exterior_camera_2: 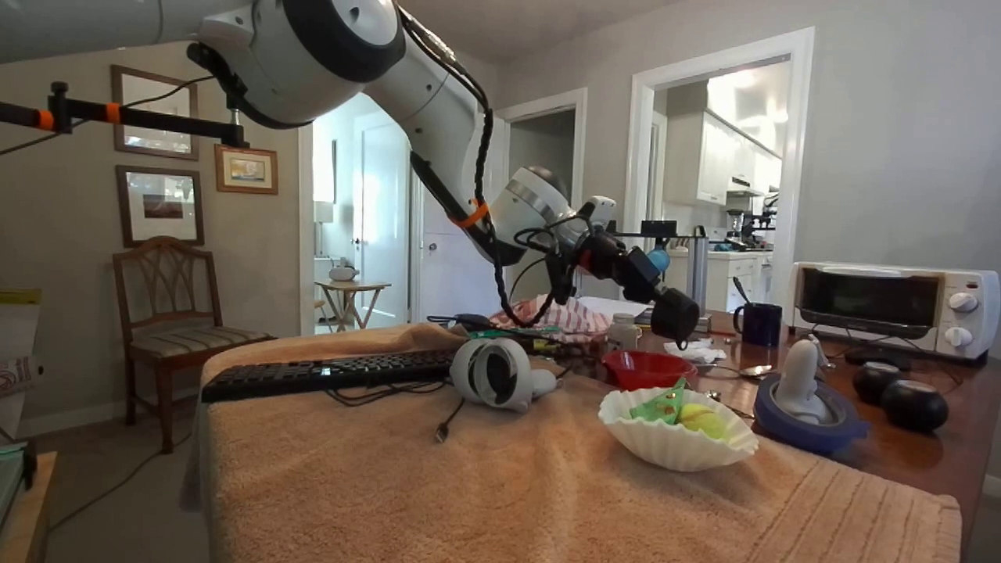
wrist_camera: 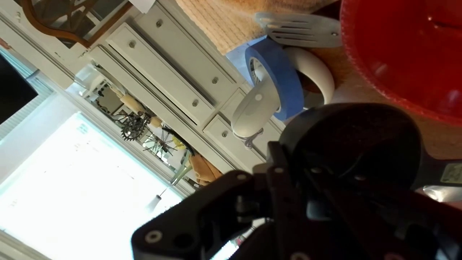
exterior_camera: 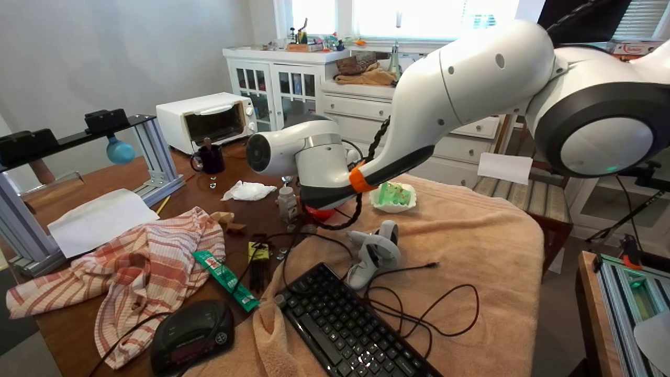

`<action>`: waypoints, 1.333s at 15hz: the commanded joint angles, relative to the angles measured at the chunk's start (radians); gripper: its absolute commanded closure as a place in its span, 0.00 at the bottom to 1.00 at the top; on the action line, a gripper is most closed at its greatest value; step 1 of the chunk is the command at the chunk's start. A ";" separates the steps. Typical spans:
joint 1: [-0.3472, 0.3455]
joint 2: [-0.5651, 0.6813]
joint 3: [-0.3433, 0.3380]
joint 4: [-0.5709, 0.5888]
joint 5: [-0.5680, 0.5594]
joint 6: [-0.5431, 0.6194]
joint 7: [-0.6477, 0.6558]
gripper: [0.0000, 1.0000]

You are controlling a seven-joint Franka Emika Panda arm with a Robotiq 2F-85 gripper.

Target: Pour contents of the black pot into the orange bowl

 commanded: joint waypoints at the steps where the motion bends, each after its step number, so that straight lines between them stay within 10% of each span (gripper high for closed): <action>1: 0.033 0.011 0.001 0.009 -0.042 -0.073 0.025 0.99; 20: 0.019 0.145 0.015 0.142 -0.223 -0.231 -0.123 0.99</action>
